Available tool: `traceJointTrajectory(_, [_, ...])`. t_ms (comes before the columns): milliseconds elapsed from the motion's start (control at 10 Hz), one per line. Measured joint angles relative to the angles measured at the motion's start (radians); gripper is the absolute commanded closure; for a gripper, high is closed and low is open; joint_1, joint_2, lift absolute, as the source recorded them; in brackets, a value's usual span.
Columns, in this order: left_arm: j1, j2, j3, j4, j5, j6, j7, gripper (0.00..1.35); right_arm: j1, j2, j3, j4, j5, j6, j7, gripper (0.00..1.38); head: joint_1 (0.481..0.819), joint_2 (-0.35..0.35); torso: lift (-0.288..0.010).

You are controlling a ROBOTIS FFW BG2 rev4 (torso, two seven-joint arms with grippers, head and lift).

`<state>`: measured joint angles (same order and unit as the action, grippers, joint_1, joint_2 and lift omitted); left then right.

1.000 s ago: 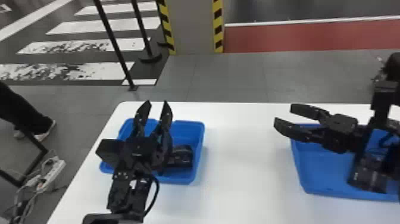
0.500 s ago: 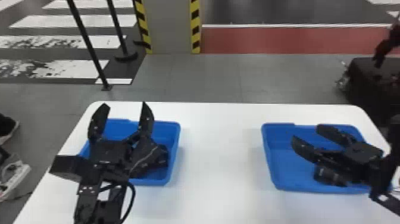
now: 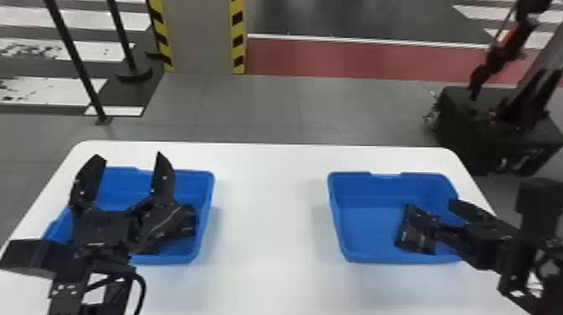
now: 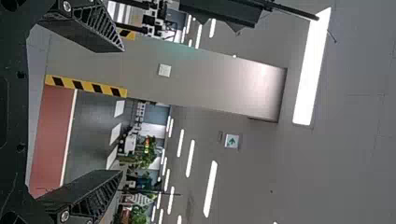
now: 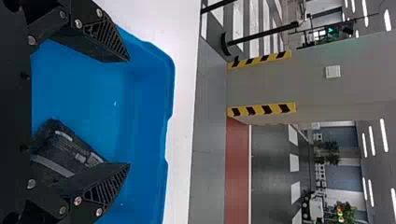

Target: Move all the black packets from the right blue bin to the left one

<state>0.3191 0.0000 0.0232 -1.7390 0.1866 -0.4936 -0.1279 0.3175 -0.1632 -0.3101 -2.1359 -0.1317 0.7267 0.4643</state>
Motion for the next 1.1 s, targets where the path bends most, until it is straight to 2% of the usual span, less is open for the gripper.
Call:
traceJointTrajectory(200, [-0.006,0.000,-0.011,0.000,-0.004,0.011,0.000,0.10,-0.060,0.000,-0.003,0.098,0.000,-0.012,-0.077,0.25,0.695,-0.129,-0.110])
traceJointTrajectory(400, [-0.003,0.000,-0.010,0.000,0.000,0.011,-0.001,0.10,-0.115,-0.001,-0.004,0.192,-0.009,0.077,-0.115,0.24,0.695,-0.142,-0.110])
traceJointTrajectory(700, [0.004,0.000,-0.008,0.000,0.020,0.022,-0.008,0.10,-0.169,-0.004,-0.002,0.276,-0.004,0.155,-0.125,0.24,0.695,-0.150,-0.110])
traceJointTrajectory(1100, [-0.001,0.000,-0.009,0.000,0.034,0.052,-0.020,0.10,-0.234,0.003,0.004,0.319,0.040,0.215,-0.145,0.24,0.695,-0.160,-0.110])
